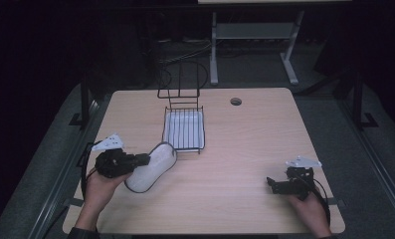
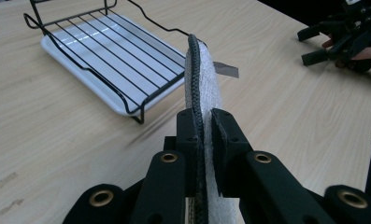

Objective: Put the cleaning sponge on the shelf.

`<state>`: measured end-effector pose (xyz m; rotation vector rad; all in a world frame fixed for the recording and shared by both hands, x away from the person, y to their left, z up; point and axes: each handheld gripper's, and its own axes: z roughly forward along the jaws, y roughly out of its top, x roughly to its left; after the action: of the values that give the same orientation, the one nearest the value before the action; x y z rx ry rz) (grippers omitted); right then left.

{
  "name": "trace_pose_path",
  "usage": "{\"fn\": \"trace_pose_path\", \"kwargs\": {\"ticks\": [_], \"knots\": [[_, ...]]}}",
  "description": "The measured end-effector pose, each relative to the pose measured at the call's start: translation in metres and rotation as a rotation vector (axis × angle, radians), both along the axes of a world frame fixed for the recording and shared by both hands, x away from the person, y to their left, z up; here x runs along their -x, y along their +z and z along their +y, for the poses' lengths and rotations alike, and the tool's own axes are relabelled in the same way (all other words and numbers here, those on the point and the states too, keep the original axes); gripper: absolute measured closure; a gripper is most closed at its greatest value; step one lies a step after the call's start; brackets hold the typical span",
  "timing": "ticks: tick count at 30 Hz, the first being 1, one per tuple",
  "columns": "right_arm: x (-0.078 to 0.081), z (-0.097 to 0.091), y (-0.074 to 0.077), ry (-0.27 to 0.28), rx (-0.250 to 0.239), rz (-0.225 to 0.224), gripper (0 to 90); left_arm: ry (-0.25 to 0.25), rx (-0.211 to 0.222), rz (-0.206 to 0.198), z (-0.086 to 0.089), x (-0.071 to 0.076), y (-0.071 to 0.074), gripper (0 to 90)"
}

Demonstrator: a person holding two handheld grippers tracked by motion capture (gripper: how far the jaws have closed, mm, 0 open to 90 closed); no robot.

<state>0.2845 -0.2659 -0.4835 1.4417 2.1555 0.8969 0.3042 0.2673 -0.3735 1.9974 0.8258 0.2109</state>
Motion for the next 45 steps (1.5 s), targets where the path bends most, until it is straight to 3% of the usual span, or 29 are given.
{"fn": "trace_pose_path", "kwargs": {"ticks": [22, 28, 35, 45], "knots": [[0.000, 0.000, 0.000, 0.000, 0.000, 0.000, 0.2, 0.023, 0.056, -0.016, -0.002, -0.036, 0.010, 82.0], [0.000, 0.000, 0.000, 0.000, 0.000, 0.000, 0.2, 0.018, 0.044, -0.032, -0.006, -0.048, 0.013, 82.0], [0.000, 0.000, 0.000, 0.001, -0.001, 0.000, 0.2, 0.015, 0.066, -0.041, -0.012, -0.065, 0.019, 82.0], [0.000, 0.000, 0.000, -0.001, -0.001, 0.001, 0.2, 0.013, 0.060, -0.053, -0.021, -0.088, 0.024, 82.0]]}}
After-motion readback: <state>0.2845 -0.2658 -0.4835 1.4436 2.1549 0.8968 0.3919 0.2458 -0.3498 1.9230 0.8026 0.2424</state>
